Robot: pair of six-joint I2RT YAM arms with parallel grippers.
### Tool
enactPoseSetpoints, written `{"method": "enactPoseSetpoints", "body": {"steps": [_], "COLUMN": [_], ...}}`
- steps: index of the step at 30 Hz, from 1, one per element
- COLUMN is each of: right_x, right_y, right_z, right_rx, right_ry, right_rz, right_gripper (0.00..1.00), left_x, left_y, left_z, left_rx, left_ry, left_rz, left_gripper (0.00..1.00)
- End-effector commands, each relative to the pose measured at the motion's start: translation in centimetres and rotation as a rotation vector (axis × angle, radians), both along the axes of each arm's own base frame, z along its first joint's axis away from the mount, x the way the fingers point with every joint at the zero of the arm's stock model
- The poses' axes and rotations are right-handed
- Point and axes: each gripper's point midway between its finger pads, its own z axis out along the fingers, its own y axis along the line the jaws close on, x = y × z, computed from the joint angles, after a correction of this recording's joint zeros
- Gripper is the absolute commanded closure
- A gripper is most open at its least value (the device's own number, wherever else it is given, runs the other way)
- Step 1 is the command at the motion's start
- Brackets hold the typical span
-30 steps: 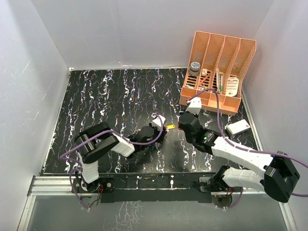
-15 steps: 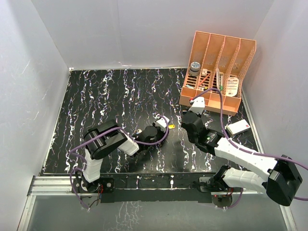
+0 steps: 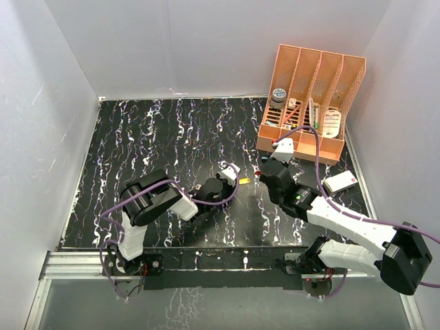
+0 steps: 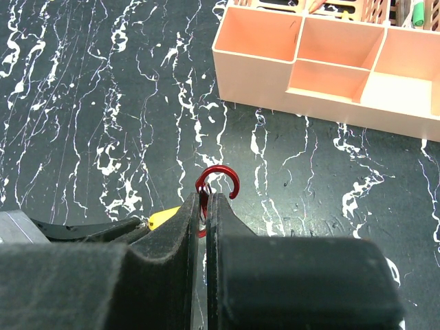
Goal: Put the keys on the keyring
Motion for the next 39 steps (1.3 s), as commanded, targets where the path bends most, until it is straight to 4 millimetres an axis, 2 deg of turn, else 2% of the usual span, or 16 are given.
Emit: {"method": "enactPoseSetpoints", "body": {"steps": [1,6,13,20,30,35,39], "right_x": [0.6,0.6,0.7,0.7,1.2,1.6,1.7], "right_y": [0.2,0.3,1.7,3.7,6.2,7.2,7.8], "right_z": [2.4,2.1,1.2,0.6,1.7,2.5,2.8], "right_rx": [0.041,0.035,0.02,0.035,0.086,0.105,0.113], "right_ry": [-0.055,-0.047,-0.009,0.021,0.017,0.012,0.011], "right_rz": [-0.01,-0.003,0.065,0.154,0.235,0.259,0.276], "right_gripper": [1.0,1.0,1.0,1.0,1.0,1.0,1.0], "left_x": [1.1,1.1,0.9,0.4,0.1,0.0,-0.3], "left_y": [-0.6,-0.4,0.1,0.5,0.6,0.6,0.3], "left_z": [1.6,1.6,3.2,7.5,13.5,15.3,15.9], "left_rx": [-0.051,-0.052,-0.051,-0.048,-0.058,-0.063,-0.058], "left_ry": [-0.043,-0.041,-0.069,-0.15,-0.255,-0.287,-0.304], "left_rz": [0.002,-0.003,-0.016,-0.061,-0.097,-0.112,-0.139], "left_gripper": [0.9,0.99,1.0,1.0,1.0,1.0,1.0]}}
